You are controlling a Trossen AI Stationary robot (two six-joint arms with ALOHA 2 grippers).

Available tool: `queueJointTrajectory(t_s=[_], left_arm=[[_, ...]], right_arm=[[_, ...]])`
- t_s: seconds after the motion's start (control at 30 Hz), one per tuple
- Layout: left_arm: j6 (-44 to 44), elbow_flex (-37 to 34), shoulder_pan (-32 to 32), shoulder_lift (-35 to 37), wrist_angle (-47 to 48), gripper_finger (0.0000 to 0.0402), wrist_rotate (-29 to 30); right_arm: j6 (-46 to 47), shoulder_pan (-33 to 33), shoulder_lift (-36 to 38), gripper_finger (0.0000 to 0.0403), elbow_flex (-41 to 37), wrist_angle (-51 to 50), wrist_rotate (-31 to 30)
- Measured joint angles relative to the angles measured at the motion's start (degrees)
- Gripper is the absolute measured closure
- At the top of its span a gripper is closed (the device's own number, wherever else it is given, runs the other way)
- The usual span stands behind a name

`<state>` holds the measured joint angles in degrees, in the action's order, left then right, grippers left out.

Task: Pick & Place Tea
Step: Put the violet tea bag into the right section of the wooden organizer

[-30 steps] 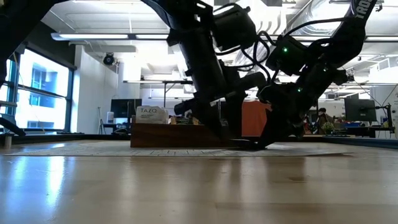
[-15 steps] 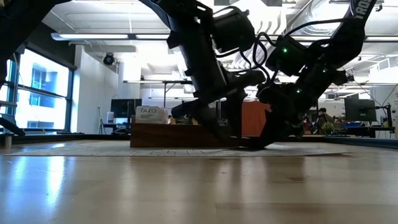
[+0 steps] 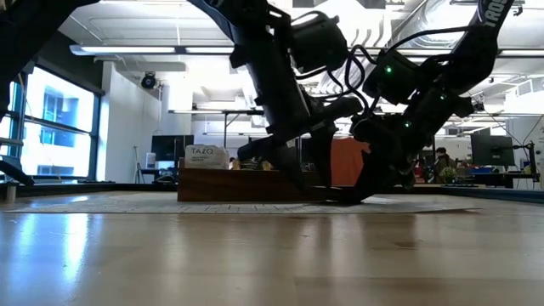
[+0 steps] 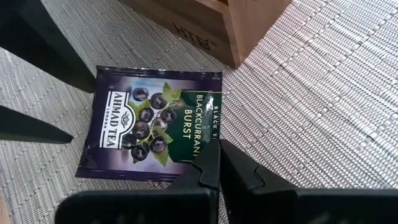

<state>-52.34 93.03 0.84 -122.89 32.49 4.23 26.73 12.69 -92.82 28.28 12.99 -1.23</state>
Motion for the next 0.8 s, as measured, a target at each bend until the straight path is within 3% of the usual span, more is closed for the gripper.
queueJointTrajectory(t_s=[0.3,0.47,0.8], left_arm=[[6.42,0.00,0.29,0.06,0.44,0.0252,-7.04],[8.48,0.11,0.72,2.97,9.01,0.0276,0.79],[11.26,-0.02,5.71,6.60,12.70,0.0285,3.34]], right_arm=[[-4.22,0.04,-0.04,0.0403,0.02,-1.04,1.49],[-4.75,0.04,-0.09,0.0403,-0.02,-0.64,2.30],[-4.83,0.01,-0.09,0.0403,-0.05,-0.45,2.89]])
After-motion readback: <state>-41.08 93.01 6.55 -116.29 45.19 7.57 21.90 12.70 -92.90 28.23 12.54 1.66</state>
